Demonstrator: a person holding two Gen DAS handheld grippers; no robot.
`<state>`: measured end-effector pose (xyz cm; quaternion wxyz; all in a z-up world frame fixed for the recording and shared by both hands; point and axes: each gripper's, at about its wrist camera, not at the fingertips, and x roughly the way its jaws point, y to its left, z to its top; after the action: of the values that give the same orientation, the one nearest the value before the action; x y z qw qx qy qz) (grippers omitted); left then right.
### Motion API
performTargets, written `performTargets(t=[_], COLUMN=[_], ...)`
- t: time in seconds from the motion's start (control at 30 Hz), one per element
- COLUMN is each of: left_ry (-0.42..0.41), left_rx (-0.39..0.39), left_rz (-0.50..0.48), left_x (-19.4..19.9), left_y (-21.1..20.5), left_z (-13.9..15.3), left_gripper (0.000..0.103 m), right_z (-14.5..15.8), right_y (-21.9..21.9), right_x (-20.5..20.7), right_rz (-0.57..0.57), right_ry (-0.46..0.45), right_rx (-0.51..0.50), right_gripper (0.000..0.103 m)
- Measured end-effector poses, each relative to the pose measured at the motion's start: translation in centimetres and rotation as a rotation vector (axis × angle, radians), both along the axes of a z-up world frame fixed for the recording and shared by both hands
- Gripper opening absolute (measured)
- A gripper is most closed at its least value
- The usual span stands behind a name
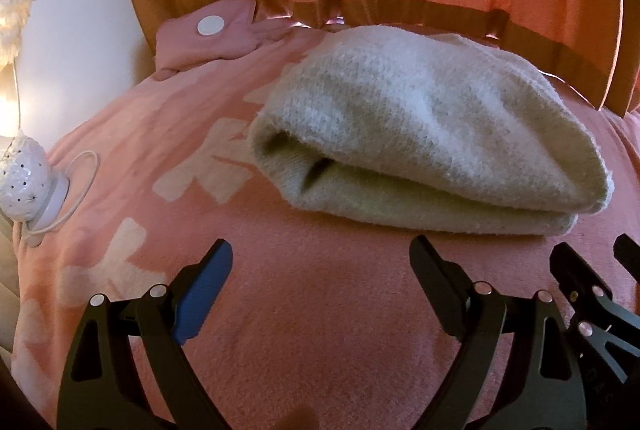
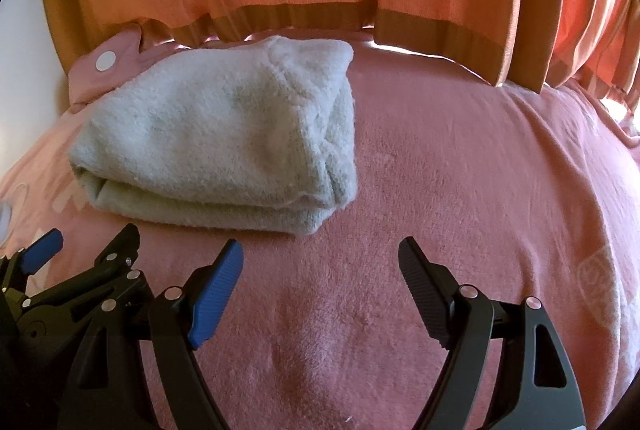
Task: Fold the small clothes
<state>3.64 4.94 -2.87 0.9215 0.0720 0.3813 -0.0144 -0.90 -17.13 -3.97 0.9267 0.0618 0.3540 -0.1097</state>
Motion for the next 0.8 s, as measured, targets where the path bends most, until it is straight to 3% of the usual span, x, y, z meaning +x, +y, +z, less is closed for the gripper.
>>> performTargets(t=[0.8], left_ry=[0.028], left_rx=[0.005], left_rz=[0.0], left_x=[0.5], left_y=[0.2], left_z=[-0.4], left_gripper=[0.086], right_z=[-0.2], right_y=[1.1], right_x=[0.2], right_rz=[-0.032], right_ry=[0.01], right_rx=[-0.006], right_gripper=[0.078])
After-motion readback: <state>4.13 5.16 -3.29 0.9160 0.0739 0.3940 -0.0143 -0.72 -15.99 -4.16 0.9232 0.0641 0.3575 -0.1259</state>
